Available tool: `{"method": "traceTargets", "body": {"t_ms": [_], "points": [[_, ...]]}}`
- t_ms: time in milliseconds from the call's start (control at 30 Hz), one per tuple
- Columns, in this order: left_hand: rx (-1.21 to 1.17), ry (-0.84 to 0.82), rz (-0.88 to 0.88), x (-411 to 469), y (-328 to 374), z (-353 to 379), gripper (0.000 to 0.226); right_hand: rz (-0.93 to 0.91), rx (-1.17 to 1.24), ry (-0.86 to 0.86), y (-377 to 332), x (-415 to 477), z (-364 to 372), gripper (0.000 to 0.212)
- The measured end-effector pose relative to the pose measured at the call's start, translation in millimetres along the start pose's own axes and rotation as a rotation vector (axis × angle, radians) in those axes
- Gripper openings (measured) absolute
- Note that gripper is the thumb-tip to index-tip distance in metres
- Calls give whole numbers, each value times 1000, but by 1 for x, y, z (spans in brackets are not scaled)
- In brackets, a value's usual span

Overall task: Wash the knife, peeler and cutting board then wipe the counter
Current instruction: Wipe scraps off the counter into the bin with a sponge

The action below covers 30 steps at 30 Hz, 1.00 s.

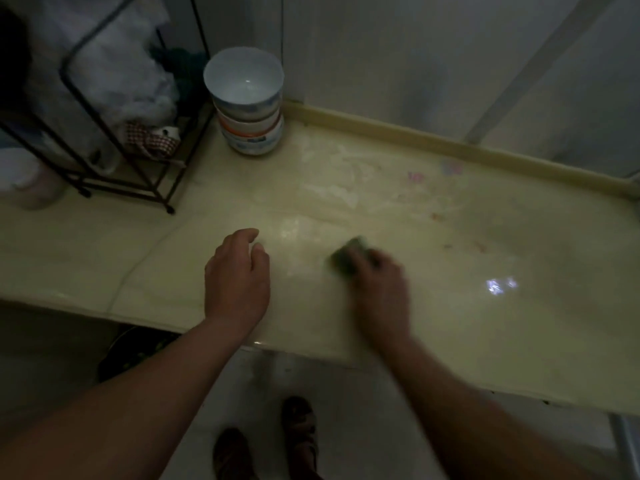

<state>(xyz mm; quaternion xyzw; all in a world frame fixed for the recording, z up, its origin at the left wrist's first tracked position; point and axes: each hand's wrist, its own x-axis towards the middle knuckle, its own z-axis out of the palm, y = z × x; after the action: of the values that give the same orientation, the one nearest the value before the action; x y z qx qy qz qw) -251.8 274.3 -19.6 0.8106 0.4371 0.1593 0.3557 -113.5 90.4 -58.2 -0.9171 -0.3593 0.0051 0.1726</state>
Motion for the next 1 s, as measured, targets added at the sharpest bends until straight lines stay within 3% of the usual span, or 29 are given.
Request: {"method": "traceTargets", "body": {"t_ms": [100, 167, 233, 300, 367, 400, 467, 533, 667, 733, 1000], "points": [[-46, 52, -42, 14, -19, -18, 35, 366, -151, 88, 60, 78, -16, 51], [-79, 69, -74, 21, -35, -25, 33, 414, -138, 118, 42, 91, -9, 48], [-110, 71, -97, 27, -48, -29, 33, 336, -69, 60, -17, 68, 14, 42], [-146, 55, -122, 27, -58, -35, 32, 82, 2, -30, -68, 25, 25, 42], [-167, 62, -116, 29, -66, -46, 32, -114, -72, -84, -74, 4, 28, 47], [-169, 73, -108, 29, -72, -55, 33, -98, -89, -80, -66, 10, 25, 51], [-157, 104, -98, 33, -93, -76, 38, 122, -100, -10, -63, 36, 26, 52], [-132, 137, -128, 36, -120, -95, 41, 214, -141, 40, -100, 62, 47, 50], [-126, 176, -162, 35, -158, -123, 45, -71, -145, -52, -200, 101, 95, 48], [-122, 199, -171, 35, -170, -134, 46, -61, -169, -62, -218, 101, 98, 48], [-216, 283, -242, 20, -197, -170, 43, -320, -143, -223, -307, -45, 111, 70]]}}
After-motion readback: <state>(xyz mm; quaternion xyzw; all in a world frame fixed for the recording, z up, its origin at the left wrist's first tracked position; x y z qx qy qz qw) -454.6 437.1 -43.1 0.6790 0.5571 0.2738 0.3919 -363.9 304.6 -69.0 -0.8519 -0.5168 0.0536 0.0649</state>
